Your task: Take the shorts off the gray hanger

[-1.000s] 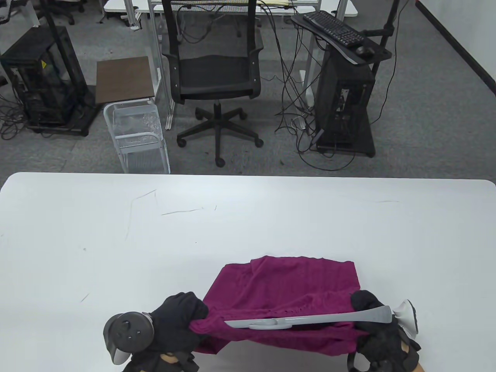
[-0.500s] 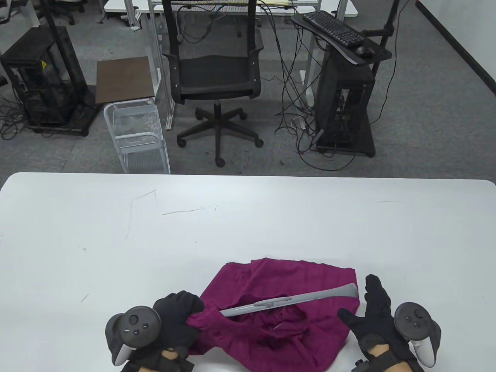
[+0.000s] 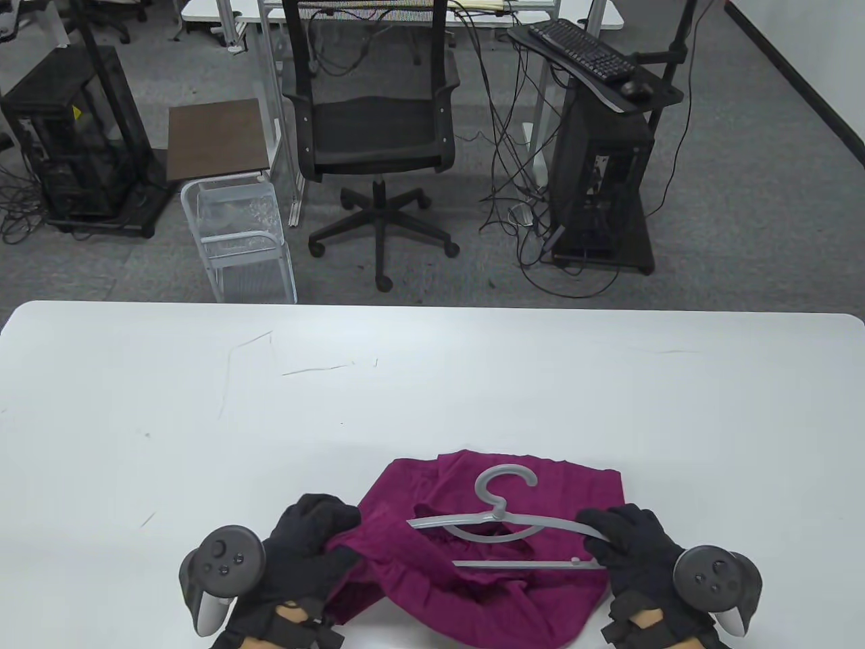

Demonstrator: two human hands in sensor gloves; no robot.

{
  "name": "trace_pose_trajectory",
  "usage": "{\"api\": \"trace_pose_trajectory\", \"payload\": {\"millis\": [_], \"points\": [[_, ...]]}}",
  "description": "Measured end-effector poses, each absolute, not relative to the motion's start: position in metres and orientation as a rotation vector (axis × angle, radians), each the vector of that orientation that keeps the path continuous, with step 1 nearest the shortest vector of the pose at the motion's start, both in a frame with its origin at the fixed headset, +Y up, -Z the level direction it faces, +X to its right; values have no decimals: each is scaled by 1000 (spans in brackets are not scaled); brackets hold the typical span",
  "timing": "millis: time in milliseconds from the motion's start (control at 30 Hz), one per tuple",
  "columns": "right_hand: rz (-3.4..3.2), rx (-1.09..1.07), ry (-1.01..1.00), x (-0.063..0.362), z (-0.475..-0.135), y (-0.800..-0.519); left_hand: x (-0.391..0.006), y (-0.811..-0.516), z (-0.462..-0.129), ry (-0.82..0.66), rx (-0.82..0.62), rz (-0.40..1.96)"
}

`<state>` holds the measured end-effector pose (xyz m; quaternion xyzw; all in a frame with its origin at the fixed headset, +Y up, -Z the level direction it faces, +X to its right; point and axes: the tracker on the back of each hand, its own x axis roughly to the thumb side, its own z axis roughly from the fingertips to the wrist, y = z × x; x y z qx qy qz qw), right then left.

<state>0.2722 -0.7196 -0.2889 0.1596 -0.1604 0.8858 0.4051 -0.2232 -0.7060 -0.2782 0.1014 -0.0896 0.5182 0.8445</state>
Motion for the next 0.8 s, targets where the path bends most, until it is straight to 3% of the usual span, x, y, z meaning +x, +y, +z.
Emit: {"api": "trace_pose_trajectory", "payload": {"millis": [133, 233, 400, 500, 800], "points": [[2191, 319, -440, 287, -290, -719, -246, -708, -275, -9, 263, 1100], [2160, 263, -467, 296, -289, -720, -258, -715, -275, 43, 257, 1257], [2101, 161, -510, 305, -288, -721, -262, -732, -281, -18, 173, 1720], [2089, 173, -511, 306, -288, -722, -261, -733, -282, -95, 235, 1906], [2037, 207, -482, 302, -288, -722, -267, -709, -267, -269, 565, 1790]]}}
